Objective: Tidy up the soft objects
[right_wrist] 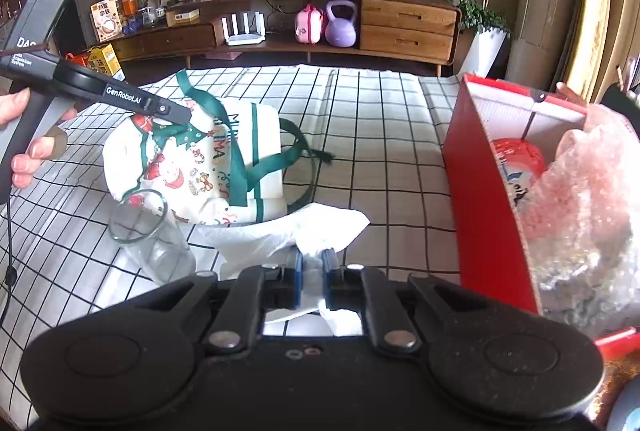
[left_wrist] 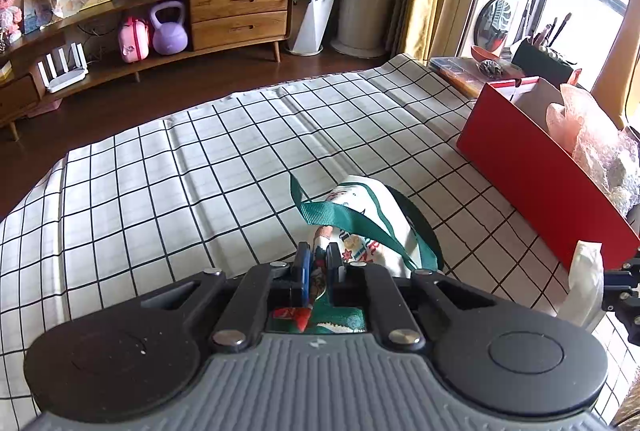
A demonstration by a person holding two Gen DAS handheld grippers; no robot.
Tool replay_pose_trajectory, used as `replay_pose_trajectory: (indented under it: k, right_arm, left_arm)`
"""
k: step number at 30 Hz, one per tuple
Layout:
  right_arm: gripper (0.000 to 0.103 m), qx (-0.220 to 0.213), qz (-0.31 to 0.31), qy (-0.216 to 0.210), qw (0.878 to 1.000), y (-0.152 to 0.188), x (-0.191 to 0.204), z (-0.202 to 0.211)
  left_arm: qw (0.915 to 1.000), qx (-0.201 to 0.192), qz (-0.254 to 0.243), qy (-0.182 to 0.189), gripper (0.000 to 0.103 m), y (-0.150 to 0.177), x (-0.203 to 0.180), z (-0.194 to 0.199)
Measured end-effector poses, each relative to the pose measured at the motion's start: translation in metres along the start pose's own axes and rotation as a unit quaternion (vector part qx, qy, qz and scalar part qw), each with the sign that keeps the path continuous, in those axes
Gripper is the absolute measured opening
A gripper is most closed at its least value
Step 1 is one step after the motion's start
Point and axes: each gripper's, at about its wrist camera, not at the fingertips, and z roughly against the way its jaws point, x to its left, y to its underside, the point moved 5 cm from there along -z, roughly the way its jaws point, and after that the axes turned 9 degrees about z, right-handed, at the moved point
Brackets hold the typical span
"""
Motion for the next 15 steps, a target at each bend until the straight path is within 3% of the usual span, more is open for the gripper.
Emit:
replay_pose_trajectory:
  k: [11,15]
  right_arm:
    - [0.009,0.008,0.003,-0.013,1.0,0.008,0.006,0.012]
    - [0.009,0.016,0.001,-0.019,1.0,0.013,0.007,0.006]
  left_arm:
    - [0.9985,0.046,0.013,-0.026,0.008,0.043,0.024,-0.012]
    - [0.9978,0.059,0.023,-0.018,0.016,0.056,0.034,-0.015]
